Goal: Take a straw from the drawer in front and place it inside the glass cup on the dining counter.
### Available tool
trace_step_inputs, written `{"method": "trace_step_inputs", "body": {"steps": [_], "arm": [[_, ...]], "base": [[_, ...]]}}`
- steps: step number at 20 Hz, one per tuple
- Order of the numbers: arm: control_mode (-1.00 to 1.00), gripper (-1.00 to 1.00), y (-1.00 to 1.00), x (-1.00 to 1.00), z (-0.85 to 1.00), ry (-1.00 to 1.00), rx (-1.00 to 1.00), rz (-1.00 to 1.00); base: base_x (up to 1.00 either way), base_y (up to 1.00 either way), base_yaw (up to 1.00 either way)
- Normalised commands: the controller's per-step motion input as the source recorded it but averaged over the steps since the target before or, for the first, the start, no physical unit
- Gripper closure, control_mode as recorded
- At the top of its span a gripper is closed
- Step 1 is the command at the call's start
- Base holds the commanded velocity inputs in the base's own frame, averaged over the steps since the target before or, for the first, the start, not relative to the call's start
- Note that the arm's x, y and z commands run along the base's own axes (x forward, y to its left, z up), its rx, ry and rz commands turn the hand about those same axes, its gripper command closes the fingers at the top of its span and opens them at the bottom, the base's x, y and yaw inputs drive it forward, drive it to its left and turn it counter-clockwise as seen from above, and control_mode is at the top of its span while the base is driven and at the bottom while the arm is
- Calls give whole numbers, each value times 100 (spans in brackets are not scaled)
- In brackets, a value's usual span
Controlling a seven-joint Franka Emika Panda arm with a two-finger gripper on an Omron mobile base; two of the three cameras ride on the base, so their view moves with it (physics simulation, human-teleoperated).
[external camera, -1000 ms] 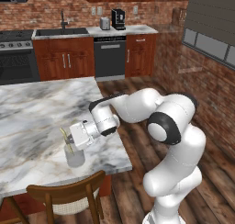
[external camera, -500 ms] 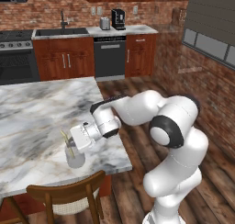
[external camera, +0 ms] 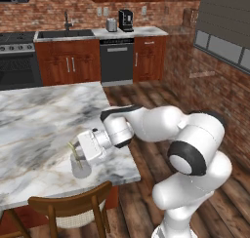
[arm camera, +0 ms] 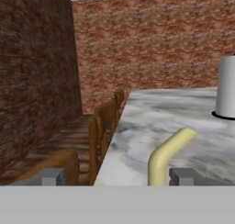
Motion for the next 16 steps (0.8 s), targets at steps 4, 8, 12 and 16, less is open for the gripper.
{"method": "trace_step_inputs", "body": {"steps": [4, 8, 12, 16], "arm": [[-100, -100, -46, 0, 14, -7, -2, 0], [-100, -100, -44, 0, 13, -6, -1, 0], [-100, -100, -31, 0, 23, -5, 0, 0], [-100, -100, -13, 0, 34, -7, 0, 0]], "base": [[0, 0, 0], [0, 0, 0], [0, 0, 0], [0, 0, 0]]}}
